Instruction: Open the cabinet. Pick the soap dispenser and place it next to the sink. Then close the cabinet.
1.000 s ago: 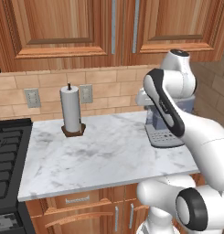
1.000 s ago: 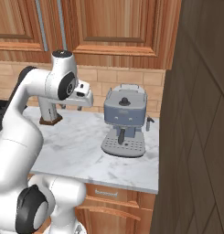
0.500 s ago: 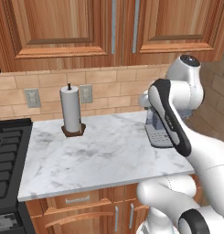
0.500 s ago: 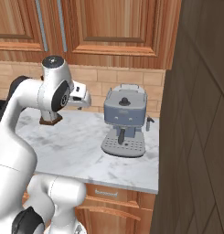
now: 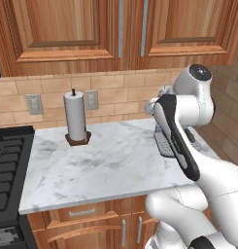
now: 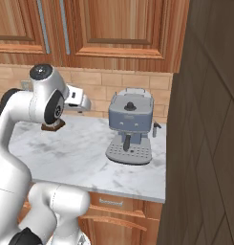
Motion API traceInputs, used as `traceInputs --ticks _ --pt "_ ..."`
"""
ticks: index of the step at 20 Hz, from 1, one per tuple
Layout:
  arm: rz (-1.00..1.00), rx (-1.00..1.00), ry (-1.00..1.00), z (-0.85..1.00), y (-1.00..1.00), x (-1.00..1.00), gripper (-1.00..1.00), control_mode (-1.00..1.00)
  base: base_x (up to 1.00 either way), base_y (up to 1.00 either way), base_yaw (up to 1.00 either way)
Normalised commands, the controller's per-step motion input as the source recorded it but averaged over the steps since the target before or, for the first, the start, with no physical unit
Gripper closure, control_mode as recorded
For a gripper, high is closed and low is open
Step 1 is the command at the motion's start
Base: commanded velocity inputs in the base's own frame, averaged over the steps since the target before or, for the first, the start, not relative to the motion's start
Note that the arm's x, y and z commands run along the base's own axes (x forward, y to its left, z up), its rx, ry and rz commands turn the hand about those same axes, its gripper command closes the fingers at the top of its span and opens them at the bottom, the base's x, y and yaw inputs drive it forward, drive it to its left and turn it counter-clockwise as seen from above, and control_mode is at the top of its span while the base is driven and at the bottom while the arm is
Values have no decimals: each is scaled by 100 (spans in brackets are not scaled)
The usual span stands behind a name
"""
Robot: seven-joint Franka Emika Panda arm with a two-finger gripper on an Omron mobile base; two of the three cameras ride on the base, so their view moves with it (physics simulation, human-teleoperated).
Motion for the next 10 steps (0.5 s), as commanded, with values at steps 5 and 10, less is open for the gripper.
traceInputs --ticks 5,10 --pt "-4 -3 0 29 9 1 -100 -100 0 0 0" --pt "-3 -2 -1 34 7 2 -100 -100 0 0 0"
